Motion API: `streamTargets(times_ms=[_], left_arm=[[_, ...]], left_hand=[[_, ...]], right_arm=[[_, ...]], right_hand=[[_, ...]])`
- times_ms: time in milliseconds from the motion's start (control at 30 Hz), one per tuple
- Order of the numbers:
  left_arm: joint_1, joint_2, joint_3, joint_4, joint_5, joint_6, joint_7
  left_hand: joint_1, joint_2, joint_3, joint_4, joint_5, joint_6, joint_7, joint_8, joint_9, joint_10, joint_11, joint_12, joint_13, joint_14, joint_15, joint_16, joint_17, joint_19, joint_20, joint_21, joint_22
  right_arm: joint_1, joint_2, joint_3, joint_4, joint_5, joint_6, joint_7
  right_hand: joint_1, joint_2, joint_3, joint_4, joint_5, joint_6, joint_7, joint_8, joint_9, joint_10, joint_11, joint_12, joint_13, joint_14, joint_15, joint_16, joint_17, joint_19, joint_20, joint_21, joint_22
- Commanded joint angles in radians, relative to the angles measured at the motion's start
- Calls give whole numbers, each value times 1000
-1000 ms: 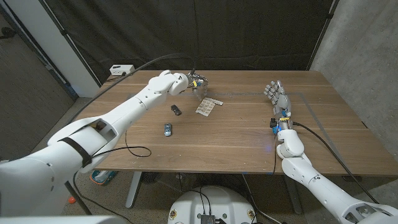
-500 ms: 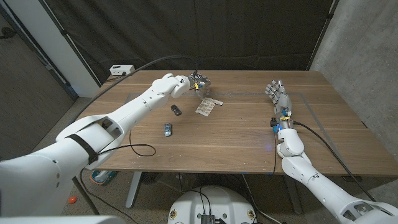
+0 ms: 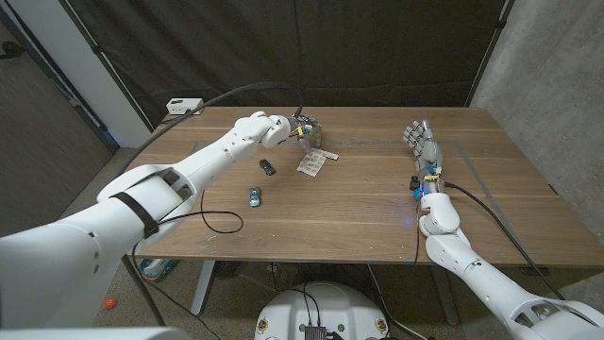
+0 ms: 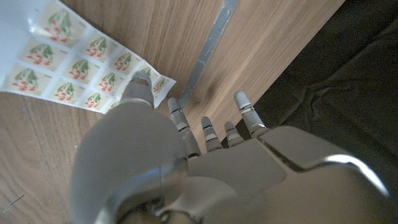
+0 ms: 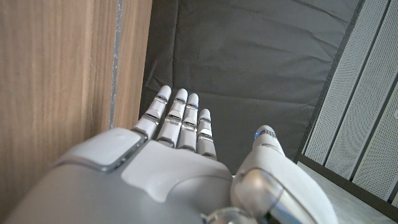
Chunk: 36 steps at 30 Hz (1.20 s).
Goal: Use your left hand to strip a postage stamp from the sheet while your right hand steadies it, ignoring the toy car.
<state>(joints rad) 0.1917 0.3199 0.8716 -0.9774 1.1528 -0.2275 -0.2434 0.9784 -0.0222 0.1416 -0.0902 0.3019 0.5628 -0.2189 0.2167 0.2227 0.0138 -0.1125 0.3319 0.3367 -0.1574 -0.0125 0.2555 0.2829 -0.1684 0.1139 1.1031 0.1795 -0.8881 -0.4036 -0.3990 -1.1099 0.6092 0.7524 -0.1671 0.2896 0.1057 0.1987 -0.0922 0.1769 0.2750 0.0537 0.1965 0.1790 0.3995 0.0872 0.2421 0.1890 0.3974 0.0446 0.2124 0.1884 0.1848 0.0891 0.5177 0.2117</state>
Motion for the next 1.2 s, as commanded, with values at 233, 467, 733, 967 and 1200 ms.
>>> streamTargets(times_ms=[233, 467, 733, 967, 1200], left_arm=[[-23, -12, 41, 57, -16, -25, 6], [-10, 0, 41, 54, -19, -27, 32], [10, 22, 31, 37, -24, -32, 64], [60, 48, -16, -15, -48, -6, 165], [140, 34, -117, -39, -156, 44, 328]], left_hand=[[24, 55, 13, 5, 13, 68, -1, 25, 5, 29, -5, 3, 8, 6, -5, 11, -6, -160, -2, -7, 7], [39, 98, 15, 9, -3, 264, 36, 82, -9, 106, -20, 22, 11, 43, -31, 32, -19, -133, -14, -15, 7], [67, 104, 13, -7, -34, 472, 60, 139, -23, 194, -42, 34, 3, 92, -60, 55, -34, -86, -37, -13, 8], [96, 123, 22, -18, -54, 539, 112, 164, -19, 242, -50, 42, 1, 150, -69, 80, -37, -48, -51, -1, 12], [107, 133, 25, -20, -67, 536, 127, 176, 2, 288, -60, 65, 5, 194, -84, 91, -35, -7, -72, 14, 12]], right_arm=[[15, 20, 14, 31, -13, 16, 3], [15, 19, 16, 29, -28, 18, -10], [15, 21, 16, 29, -33, 19, -15], [18, 24, 15, 29, -31, 18, -12], [9, 20, 16, 11, -33, 11, -23]], right_hand=[[-10, 1, 3, 5, 1, 2, 2, -2, 6, 8, 6, -6, 3, 7, -1, -5, 4, -4, -4, 0, 3], [-11, 1, 3, 6, 1, 3, 2, -2, 6, 8, 6, -7, 3, 8, -1, -6, 4, -4, -6, -1, 3], [-13, 2, 3, 7, 1, 3, 2, -2, 6, 8, 5, -8, 3, 9, -1, -7, 4, -7, -9, -1, 3], [-13, 2, 4, 7, 1, 3, 2, -2, 6, 9, 9, -8, 3, 9, -1, -8, 4, -12, -11, -3, 3], [-10, 3, 6, 5, 2, 3, -1, -2, 6, 9, 4, -9, 3, 9, -1, -9, 3, -16, -11, -4, 3]])
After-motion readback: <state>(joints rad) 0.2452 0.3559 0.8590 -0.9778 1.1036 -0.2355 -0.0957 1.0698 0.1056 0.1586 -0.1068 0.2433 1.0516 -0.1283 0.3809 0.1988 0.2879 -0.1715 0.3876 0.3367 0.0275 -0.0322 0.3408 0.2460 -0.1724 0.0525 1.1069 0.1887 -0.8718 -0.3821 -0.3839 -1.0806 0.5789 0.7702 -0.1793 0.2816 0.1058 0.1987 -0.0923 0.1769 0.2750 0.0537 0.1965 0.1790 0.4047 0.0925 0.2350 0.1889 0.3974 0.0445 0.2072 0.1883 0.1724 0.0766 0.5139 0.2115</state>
